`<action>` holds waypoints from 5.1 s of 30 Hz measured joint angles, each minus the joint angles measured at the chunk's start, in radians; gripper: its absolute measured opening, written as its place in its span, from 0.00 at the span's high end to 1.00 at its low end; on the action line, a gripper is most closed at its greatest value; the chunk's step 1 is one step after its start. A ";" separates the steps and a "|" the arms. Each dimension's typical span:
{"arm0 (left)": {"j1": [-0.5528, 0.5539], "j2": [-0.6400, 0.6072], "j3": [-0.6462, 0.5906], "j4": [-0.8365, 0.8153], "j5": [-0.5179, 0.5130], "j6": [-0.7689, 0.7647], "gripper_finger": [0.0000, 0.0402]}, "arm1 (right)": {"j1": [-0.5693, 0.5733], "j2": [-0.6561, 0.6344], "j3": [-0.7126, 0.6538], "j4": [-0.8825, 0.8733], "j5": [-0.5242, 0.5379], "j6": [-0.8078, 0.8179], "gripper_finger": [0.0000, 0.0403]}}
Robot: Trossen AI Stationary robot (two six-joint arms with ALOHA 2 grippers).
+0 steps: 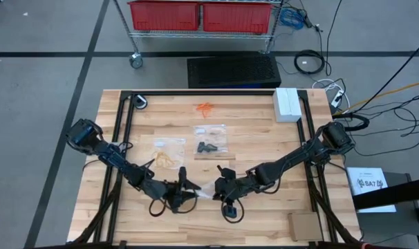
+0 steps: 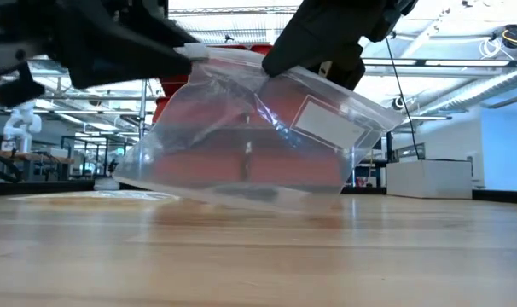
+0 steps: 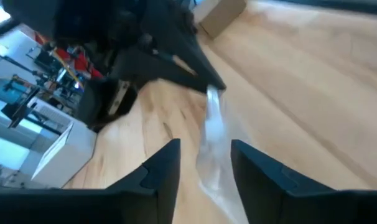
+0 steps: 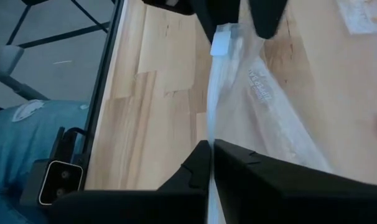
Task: Sort rubber bands
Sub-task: Open the zip bag
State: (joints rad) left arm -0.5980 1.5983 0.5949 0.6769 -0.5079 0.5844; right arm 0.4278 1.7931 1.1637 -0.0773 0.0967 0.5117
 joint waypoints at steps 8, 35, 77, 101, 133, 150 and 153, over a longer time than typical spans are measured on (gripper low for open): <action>0.000 0.000 0.000 -0.010 0.001 0.000 0.60 | 0.000 0.000 0.000 0.007 -0.021 0.000 1.00; 0.070 0.000 0.000 0.012 0.089 -0.258 0.99 | -0.004 -0.059 0.000 -0.079 0.091 -0.006 0.84; 0.236 0.000 -0.048 0.132 0.111 -0.605 1.00 | -0.098 -0.069 0.000 -0.008 0.263 -0.216 0.76; 0.259 0.000 -0.048 0.147 0.138 -0.605 1.00 | -0.134 -0.068 0.000 -0.097 0.242 -0.191 0.99; 0.384 -0.029 -0.048 0.077 0.264 -0.563 1.00 | -0.202 -0.072 0.122 -0.245 0.137 -0.315 0.70; 0.504 -0.030 -0.048 0.084 0.435 -0.492 1.00 | -0.277 -0.072 0.121 -0.319 0.130 -0.320 0.76; 0.518 -0.038 -0.048 0.084 0.452 -0.492 1.00 | -0.277 -0.072 0.121 -0.318 0.133 -0.318 0.84</action>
State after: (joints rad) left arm -0.0798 1.5603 0.5468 0.7609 -0.0563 0.0921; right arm 0.1509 1.7214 1.2850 -0.3950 0.2294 0.1933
